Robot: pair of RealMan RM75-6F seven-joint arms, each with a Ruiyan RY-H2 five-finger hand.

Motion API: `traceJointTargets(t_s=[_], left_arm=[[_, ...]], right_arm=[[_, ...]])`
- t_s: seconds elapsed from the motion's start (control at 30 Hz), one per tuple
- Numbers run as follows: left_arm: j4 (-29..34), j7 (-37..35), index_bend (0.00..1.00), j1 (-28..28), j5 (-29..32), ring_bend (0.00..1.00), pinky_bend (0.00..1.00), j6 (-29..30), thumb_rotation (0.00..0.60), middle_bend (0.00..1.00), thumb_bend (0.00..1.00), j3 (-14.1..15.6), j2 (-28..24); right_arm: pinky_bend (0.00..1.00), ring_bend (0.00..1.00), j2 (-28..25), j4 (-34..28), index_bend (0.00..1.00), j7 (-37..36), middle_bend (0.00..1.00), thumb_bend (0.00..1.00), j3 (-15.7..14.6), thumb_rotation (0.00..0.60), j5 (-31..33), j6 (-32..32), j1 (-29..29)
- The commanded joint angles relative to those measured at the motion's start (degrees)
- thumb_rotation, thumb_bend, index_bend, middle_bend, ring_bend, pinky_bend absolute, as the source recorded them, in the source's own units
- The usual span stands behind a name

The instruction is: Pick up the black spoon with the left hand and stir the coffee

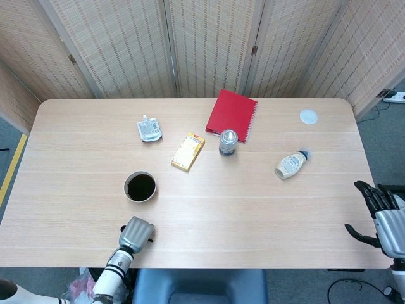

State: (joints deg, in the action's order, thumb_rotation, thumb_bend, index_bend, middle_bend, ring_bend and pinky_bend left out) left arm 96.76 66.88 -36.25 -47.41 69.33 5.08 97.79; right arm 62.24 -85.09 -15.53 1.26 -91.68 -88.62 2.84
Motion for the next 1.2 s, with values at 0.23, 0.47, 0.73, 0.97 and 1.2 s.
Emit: traceJointTargets(t_s=[0.23, 0.47, 0.73, 0.97, 1.2], left_arm=[[0.31, -1.18, 0.59, -0.16, -0.45, 0.89, 1.00, -0.14, 0.600, 0.90, 0.48, 0.15, -1.03], [1.00, -3.26, 0.60, -0.15, -1.57, 0.90, 1.00, -0.58, 0.600, 0.90, 0.51, 0.23, -2.55], [4.68, -13.37, 0.61, 0.12, -2.36, 0.90, 1.00, -3.48, 0.600, 0.91, 0.52, -3.03, -7.44], [7.90, -29.65, 0.62, 0.93, -4.42, 0.90, 1.00, -6.64, 0.600, 0.91, 0.52, -9.27, -14.81], [11.09, -47.03, 0.62, 2.28, -7.75, 0.90, 1.00, -11.40, 0.600, 0.91, 0.52, -14.30, -22.19]], right_arm=[[0.08, 0.16, -0.01, -0.04, 0.00, 0.05, 0.09, 0.13, 0.07, 0.600, -0.06, 0.14, 0.17], [0.08, 0.16, 0.06, -0.02, 0.00, 0.05, 0.09, 0.13, 0.07, 0.600, -0.03, 0.15, 0.19], [0.08, 0.16, -0.04, -0.14, 0.00, 0.11, 0.09, 0.13, 0.05, 0.600, -0.04, -0.06, 0.06], [0.08, 0.16, 0.08, -0.27, 0.00, 0.28, 0.09, 0.13, 0.04, 0.600, -0.12, -0.08, 0.09], [0.08, 0.16, 0.10, -0.39, 0.00, 0.28, 0.09, 0.13, 0.14, 0.600, -0.14, -0.08, 0.19]])
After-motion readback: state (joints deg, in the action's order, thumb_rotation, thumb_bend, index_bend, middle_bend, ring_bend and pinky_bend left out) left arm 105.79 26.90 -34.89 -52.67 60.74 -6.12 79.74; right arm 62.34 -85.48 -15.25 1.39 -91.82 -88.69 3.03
